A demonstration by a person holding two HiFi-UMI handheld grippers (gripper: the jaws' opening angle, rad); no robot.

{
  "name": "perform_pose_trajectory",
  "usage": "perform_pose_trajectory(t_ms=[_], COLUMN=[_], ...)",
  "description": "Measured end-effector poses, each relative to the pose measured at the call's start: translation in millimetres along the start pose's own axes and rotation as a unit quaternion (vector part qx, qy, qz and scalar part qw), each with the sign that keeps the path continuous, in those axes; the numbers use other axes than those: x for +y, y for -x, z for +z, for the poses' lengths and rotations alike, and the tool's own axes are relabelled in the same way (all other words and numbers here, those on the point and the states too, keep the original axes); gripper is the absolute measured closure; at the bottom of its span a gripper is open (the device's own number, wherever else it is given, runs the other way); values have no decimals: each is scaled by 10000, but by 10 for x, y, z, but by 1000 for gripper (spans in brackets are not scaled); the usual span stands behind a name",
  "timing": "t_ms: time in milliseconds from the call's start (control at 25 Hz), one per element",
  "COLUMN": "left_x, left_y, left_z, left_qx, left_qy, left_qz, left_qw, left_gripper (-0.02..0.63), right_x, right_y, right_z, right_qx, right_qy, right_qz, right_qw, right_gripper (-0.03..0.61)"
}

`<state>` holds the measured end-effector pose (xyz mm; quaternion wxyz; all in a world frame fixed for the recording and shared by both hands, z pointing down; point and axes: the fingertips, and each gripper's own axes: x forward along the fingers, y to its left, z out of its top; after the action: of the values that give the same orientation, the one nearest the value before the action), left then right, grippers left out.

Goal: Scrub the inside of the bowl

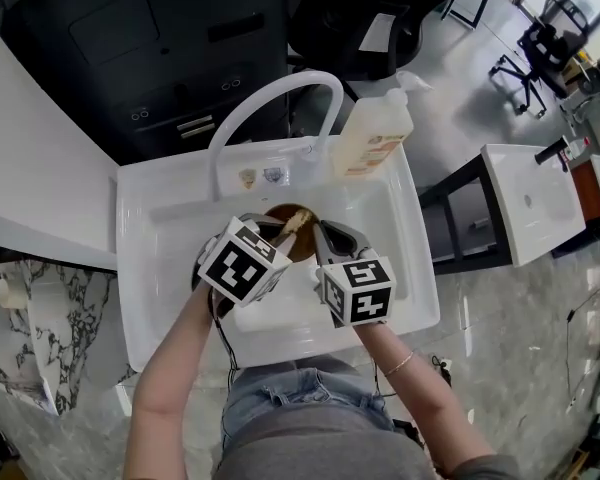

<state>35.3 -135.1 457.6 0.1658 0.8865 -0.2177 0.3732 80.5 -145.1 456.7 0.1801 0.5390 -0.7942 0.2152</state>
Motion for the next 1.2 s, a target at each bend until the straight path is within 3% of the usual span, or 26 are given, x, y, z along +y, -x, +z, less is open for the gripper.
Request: perform_pose_trajectory(t_ms=[280,760,960,1200], left_x=[224,308,281,229], left_y=[62,160,185,179], left_z=[-31,-117,-170,-242], left_qx=[-273,-932,-1073,-1048], left_qy=[832,2147,2498,2593], left_qz=[492,707,623,596], left_qw=[9949,9696,9603,9582], left_gripper=[568,568,568,568], right_x=[-59,-144,-217,-313], right_y=[0,-31,-32,-32], right_z=[-17,28,5,-93], right_qx=[59,6,54,185], right_qy=[-38,-50,-102,-225], right_qz=[-178,-361,-452,-539], right_qw=[9998,9993,9989,9981], right_gripper=[560,560,560,560])
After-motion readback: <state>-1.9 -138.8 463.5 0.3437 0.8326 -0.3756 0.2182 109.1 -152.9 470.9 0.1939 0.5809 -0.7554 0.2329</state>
